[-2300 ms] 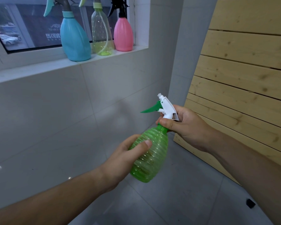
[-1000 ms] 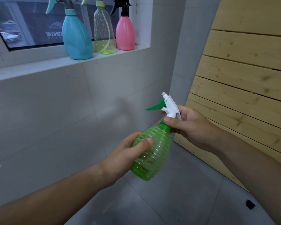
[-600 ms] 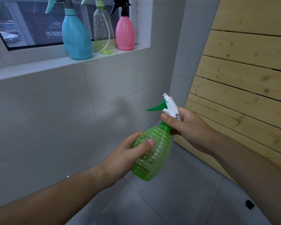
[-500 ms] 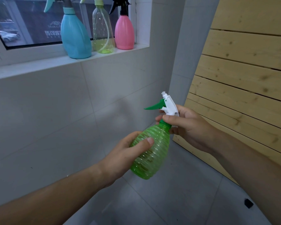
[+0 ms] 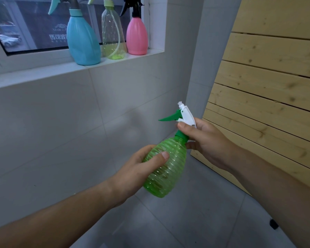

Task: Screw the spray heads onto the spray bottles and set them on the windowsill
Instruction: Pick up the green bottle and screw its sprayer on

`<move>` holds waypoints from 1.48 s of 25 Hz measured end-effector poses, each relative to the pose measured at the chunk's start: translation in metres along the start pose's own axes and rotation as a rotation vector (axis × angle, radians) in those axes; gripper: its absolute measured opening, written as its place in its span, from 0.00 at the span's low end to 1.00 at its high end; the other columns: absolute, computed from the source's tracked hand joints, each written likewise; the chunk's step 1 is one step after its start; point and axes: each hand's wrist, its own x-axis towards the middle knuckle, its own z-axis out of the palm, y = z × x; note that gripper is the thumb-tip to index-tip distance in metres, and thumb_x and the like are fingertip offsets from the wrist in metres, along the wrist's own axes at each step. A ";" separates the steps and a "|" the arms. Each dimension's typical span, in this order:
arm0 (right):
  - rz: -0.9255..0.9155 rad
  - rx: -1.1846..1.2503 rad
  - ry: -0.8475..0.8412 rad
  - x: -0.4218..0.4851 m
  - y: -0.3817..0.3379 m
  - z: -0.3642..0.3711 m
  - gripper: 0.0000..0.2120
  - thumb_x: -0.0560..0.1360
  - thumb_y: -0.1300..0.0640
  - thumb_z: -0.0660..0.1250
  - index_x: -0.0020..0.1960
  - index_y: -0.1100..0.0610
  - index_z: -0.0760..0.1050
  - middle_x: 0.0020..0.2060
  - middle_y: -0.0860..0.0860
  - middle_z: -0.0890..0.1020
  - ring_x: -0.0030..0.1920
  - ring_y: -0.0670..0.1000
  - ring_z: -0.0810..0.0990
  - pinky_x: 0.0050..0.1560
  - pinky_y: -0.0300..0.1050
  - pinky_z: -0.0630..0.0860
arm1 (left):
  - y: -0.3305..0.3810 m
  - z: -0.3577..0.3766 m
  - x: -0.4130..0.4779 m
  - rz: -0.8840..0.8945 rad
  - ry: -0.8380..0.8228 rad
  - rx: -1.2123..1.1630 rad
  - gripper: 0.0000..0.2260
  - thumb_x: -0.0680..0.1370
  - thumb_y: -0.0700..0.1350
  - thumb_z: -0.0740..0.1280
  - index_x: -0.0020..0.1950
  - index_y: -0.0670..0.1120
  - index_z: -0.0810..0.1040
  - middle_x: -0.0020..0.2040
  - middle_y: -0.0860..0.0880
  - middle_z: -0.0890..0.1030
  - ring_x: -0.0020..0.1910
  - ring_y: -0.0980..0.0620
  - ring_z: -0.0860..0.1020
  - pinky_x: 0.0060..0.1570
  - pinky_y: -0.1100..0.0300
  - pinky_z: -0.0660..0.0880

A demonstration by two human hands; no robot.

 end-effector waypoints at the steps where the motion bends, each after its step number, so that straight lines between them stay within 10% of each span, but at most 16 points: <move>1: 0.010 0.041 -0.014 0.000 0.000 0.000 0.09 0.77 0.58 0.68 0.57 0.55 0.77 0.43 0.53 0.82 0.43 0.50 0.82 0.42 0.40 0.78 | 0.000 0.000 0.000 0.002 0.004 0.000 0.17 0.73 0.53 0.69 0.58 0.46 0.82 0.45 0.50 0.86 0.44 0.53 0.85 0.43 0.60 0.81; 12: 0.003 -0.008 0.023 0.001 -0.001 0.002 0.04 0.76 0.59 0.69 0.51 0.55 0.78 0.41 0.53 0.80 0.41 0.49 0.81 0.43 0.41 0.78 | 0.001 0.000 0.000 -0.024 0.020 0.018 0.19 0.73 0.54 0.70 0.59 0.46 0.82 0.46 0.50 0.86 0.45 0.52 0.85 0.44 0.58 0.81; 22: 0.074 0.460 -0.138 0.000 0.001 0.001 0.17 0.75 0.61 0.65 0.62 0.64 0.75 0.56 0.61 0.83 0.57 0.58 0.82 0.57 0.51 0.79 | 0.002 -0.001 0.001 -0.021 0.011 -0.114 0.30 0.68 0.58 0.71 0.64 0.40 0.79 0.52 0.42 0.84 0.50 0.44 0.83 0.52 0.48 0.79; 37: -0.002 0.383 0.092 0.004 0.010 0.019 0.10 0.70 0.61 0.69 0.49 0.64 0.80 0.45 0.59 0.86 0.44 0.53 0.84 0.51 0.44 0.81 | 0.006 0.007 -0.005 0.115 0.233 0.158 0.16 0.69 0.54 0.74 0.52 0.48 0.81 0.37 0.53 0.85 0.35 0.56 0.84 0.35 0.62 0.80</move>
